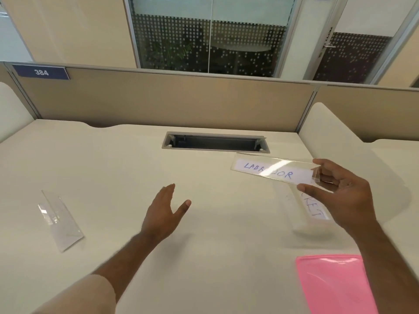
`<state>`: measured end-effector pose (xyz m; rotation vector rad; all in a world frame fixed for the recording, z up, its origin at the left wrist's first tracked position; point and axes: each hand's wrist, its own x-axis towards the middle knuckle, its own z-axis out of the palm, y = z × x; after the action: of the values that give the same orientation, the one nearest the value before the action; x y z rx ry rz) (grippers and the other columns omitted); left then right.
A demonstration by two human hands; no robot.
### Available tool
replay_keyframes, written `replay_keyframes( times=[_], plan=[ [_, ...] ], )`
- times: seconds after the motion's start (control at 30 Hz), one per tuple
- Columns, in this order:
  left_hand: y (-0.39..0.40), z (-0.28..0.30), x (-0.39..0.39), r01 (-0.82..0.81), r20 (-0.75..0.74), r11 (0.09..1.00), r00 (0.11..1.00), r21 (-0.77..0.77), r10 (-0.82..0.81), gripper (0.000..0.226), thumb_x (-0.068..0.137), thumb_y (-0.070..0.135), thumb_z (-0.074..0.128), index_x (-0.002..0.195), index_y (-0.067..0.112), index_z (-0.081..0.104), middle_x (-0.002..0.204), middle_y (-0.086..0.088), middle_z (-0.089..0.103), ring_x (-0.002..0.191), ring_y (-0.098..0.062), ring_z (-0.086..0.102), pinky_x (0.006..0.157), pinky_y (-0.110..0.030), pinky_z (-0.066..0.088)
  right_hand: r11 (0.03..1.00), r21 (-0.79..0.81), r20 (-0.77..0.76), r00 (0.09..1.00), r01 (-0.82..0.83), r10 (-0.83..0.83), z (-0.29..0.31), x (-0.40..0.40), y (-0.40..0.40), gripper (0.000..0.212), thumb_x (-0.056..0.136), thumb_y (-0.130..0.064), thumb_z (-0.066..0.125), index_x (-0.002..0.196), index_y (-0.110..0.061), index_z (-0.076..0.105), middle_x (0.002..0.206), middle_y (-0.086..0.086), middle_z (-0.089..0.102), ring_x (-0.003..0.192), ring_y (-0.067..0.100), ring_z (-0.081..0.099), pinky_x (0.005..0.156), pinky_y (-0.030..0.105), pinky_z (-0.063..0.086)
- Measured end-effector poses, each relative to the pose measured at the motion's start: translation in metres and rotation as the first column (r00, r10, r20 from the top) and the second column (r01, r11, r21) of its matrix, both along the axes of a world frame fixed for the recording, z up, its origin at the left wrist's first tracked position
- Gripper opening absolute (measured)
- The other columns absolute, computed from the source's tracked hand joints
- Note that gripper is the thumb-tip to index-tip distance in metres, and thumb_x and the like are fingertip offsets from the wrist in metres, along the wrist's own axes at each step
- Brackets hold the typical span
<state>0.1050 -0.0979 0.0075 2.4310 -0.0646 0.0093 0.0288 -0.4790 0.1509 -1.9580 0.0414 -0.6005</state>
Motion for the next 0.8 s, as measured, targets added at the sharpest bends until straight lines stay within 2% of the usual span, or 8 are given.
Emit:
replay_keyframes(
  times=[0.1, 0.17, 0.27, 0.47, 0.6, 0.73, 0.8],
  plan=[
    [-0.014, -0.023, 0.0, 0.005, 0.016, 0.991, 1.0, 0.137, -0.008, 0.095, 0.087, 0.076, 0.022, 0.159, 0.014, 0.014, 0.168, 0.0, 0.016, 0.155, -0.017, 0.008, 0.124, -0.035, 0.012, 0.988, -0.047, 0.026, 0.989, 0.146, -0.145, 0.0, -0.008, -0.015, 0.065, 0.055, -0.035, 0.086, 0.117, -0.03, 0.066, 0.093, -0.004, 0.07, 0.083, -0.003, 0.065, 0.087, 0.007, 0.048],
    [-0.021, -0.035, 0.0, 0.033, 0.038, 0.979, 0.998, 0.199, -0.041, 0.096, 0.087, 0.075, 0.016, 0.16, 0.013, 0.009, 0.169, -0.001, 0.01, 0.156, -0.017, 0.002, 0.125, -0.034, 0.005, 0.968, -0.088, 0.041, 0.972, 0.236, -0.233, -0.002, -0.013, -0.025, 0.064, 0.058, -0.036, 0.086, 0.118, -0.03, 0.064, 0.093, -0.002, 0.068, 0.086, 0.003, 0.065, 0.09, 0.008, 0.047],
    [-0.028, -0.05, 0.003, 0.079, 0.052, 0.948, 0.994, 0.309, -0.1, 0.091, 0.092, 0.071, 0.017, 0.16, 0.011, 0.007, 0.169, -0.002, 0.005, 0.156, -0.018, -0.003, 0.125, -0.034, -0.001, 0.932, -0.124, 0.063, 0.94, 0.341, -0.336, -0.008, -0.021, -0.039, 0.061, 0.063, -0.03, 0.088, 0.119, -0.028, 0.063, 0.097, 0.004, 0.067, 0.091, 0.017, 0.065, 0.091, 0.01, 0.047],
    [-0.03, -0.07, 0.005, 0.121, -0.035, 0.914, 0.993, 0.386, -0.117, 0.091, 0.094, 0.072, 0.018, 0.16, 0.01, 0.005, 0.17, -0.002, 0.001, 0.156, -0.017, -0.003, 0.125, -0.035, -0.001, 0.844, -0.263, 0.073, 0.881, 0.469, -0.467, -0.019, -0.03, -0.055, 0.061, 0.065, -0.023, 0.089, 0.119, -0.025, 0.062, 0.104, 0.007, 0.068, 0.094, 0.018, 0.066, 0.078, 0.002, 0.043],
    [-0.031, -0.073, 0.008, 0.115, -0.028, 0.905, 0.993, 0.409, -0.113, 0.091, 0.093, 0.072, 0.017, 0.16, 0.011, 0.006, 0.17, -0.001, 0.001, 0.156, -0.017, -0.002, 0.125, -0.035, 0.0, 0.804, -0.352, 0.044, 0.866, 0.48, -0.498, -0.031, -0.025, -0.056, 0.062, 0.065, -0.019, 0.089, 0.121, -0.02, 0.062, 0.106, 0.01, 0.068, 0.096, 0.025, 0.066, 0.082, 0.03, 0.05],
    [-0.031, -0.073, 0.007, 0.106, -0.022, 0.902, 0.994, 0.419, -0.107, 0.09, 0.094, 0.072, 0.015, 0.16, 0.012, 0.006, 0.17, 0.0, 0.001, 0.156, -0.016, -0.003, 0.125, -0.034, -0.001, 0.791, -0.398, 0.013, 0.865, 0.464, -0.501, -0.048, -0.01, -0.049, 0.064, 0.066, -0.019, 0.088, 0.123, -0.016, 0.06, 0.108, 0.012, 0.066, 0.099, 0.028, 0.065, 0.086, 0.04, 0.052],
    [-0.031, -0.073, 0.007, 0.108, -0.026, 0.9, 0.994, 0.421, -0.107, 0.09, 0.094, 0.072, 0.015, 0.16, 0.012, 0.004, 0.17, 0.0, 0.0, 0.156, -0.016, -0.004, 0.125, -0.034, -0.002, 0.784, -0.421, 0.006, 0.866, 0.456, -0.5, -0.057, 0.0, -0.043, 0.064, 0.067, -0.017, 0.087, 0.124, -0.015, 0.059, 0.108, 0.013, 0.065, 0.099, 0.03, 0.063, 0.085, 0.04, 0.051]
  ],
)
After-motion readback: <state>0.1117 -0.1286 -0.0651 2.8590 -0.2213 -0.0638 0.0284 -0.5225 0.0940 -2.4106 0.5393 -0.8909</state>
